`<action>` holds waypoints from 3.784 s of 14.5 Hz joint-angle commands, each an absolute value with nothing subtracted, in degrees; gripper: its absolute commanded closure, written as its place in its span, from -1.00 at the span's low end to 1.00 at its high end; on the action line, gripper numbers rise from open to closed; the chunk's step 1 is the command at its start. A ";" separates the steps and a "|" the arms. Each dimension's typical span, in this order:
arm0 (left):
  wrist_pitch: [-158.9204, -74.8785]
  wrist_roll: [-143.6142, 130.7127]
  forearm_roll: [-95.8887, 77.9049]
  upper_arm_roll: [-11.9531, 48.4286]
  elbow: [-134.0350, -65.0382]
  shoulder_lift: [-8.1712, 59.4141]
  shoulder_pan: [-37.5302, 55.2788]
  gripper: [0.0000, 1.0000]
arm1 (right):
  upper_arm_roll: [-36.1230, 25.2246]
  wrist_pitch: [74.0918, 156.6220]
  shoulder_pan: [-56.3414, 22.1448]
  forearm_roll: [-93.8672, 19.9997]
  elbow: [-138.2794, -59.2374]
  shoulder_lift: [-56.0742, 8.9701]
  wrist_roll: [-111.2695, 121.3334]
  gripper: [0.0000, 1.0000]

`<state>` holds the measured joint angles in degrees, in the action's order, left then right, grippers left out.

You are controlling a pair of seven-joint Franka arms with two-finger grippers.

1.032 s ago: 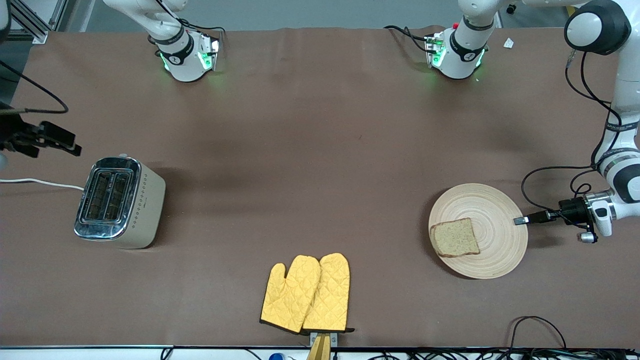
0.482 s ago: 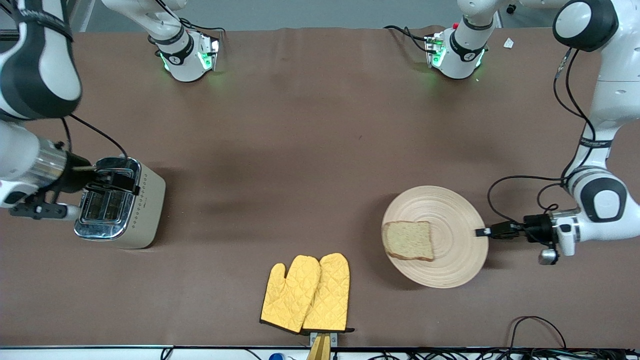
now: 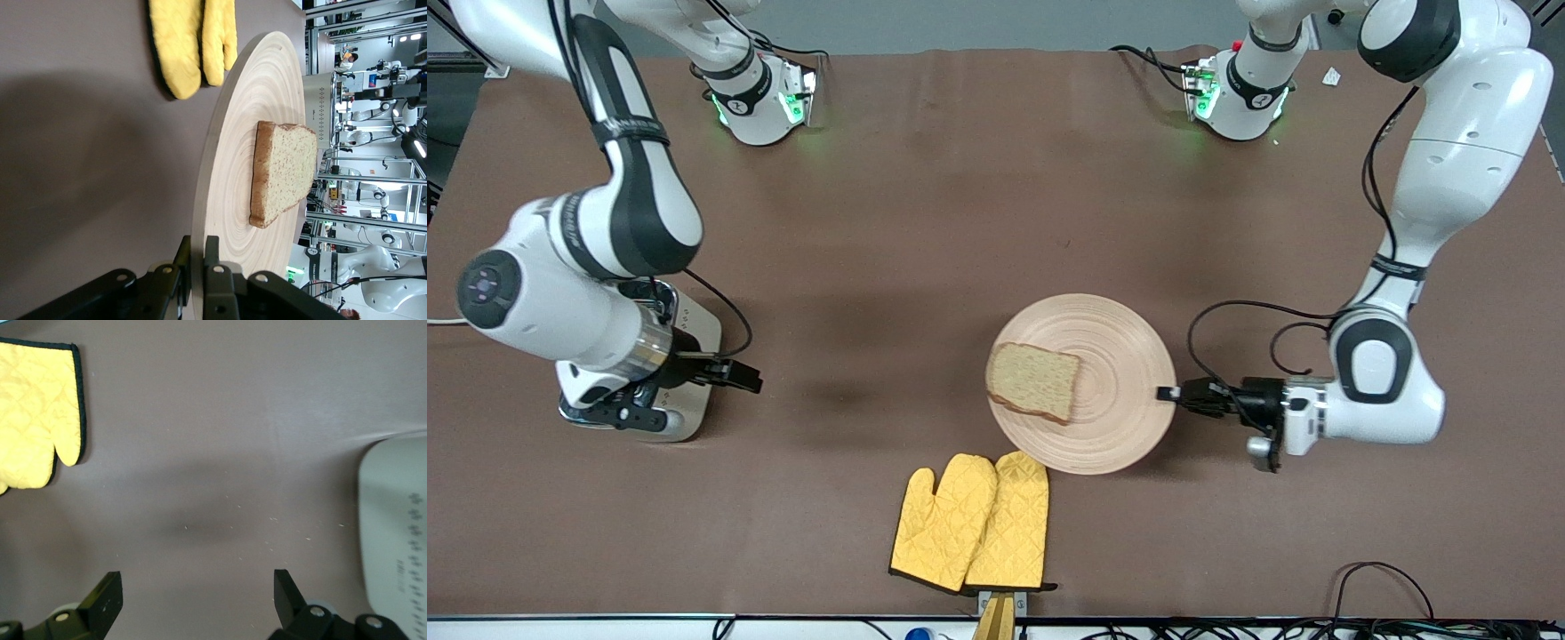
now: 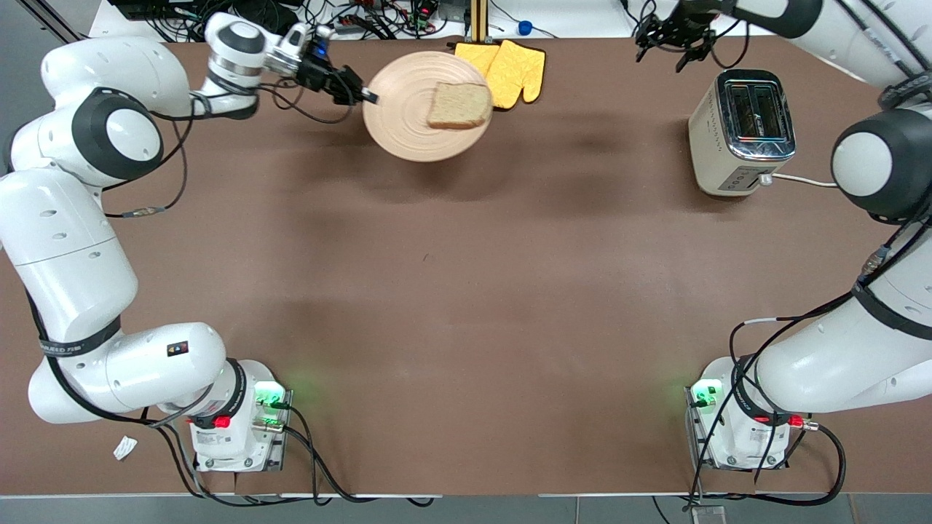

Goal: Move plate and put bread in toaster
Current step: 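Slide the plate toward the table middle while the right gripper approaches, then grasp the bread slice with the right gripper while the left gripper withdraws, then lift the bread with the right gripper and carry it to the toaster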

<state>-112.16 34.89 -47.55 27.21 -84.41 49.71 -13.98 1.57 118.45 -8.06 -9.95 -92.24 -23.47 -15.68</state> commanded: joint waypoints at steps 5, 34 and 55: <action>-128.57 35.51 -48.87 38.49 -97.64 48.60 -14.51 1.00 | 1.23 122.43 -13.62 -10.28 -92.37 -27.77 -24.69 -1.00; -140.10 9.15 -35.18 36.21 -84.65 47.11 -21.61 -1.00 | 1.14 145.72 -28.21 -9.76 -121.03 -21.17 -34.54 0.05; -99.16 -5.45 5.98 35.86 -83.23 16.81 -26.03 -1.00 | 0.88 138.55 -28.83 -9.49 -113.05 -23.12 -35.77 0.99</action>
